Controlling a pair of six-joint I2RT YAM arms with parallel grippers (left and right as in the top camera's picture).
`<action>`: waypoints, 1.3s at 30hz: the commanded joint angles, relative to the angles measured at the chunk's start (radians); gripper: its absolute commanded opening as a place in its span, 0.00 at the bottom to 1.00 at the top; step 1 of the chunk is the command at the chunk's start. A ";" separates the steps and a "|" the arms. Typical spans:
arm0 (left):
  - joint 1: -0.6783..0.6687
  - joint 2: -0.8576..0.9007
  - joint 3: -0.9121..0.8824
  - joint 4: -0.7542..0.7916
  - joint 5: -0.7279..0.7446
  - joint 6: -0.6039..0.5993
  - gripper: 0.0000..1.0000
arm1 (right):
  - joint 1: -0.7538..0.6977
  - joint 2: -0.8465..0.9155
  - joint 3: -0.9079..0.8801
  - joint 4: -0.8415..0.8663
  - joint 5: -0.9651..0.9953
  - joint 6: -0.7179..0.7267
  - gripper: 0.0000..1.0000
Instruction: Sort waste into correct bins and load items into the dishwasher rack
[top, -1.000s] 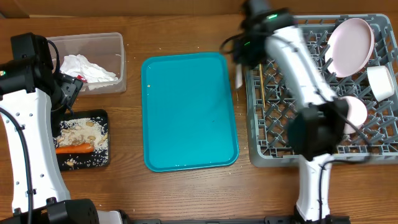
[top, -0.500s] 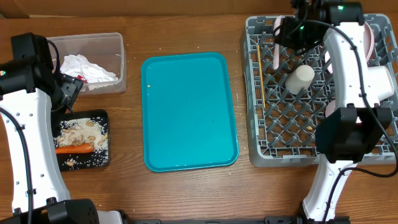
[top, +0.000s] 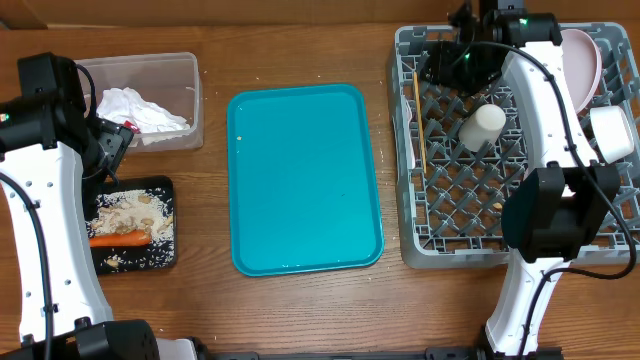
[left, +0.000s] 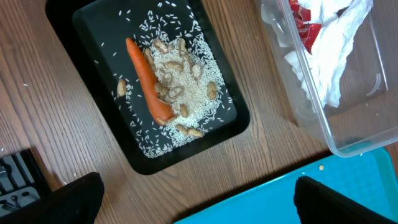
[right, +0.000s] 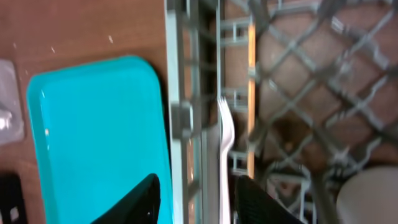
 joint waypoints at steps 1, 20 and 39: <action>0.003 0.004 -0.001 -0.002 -0.011 -0.018 1.00 | -0.001 -0.049 0.026 -0.055 -0.009 0.008 0.53; 0.003 0.004 -0.001 -0.002 -0.011 -0.018 1.00 | 0.094 -0.645 -0.070 -0.463 0.236 0.131 0.81; 0.003 0.004 -0.001 -0.002 -0.011 -0.018 1.00 | 0.169 -1.094 -0.513 -0.462 0.088 0.187 1.00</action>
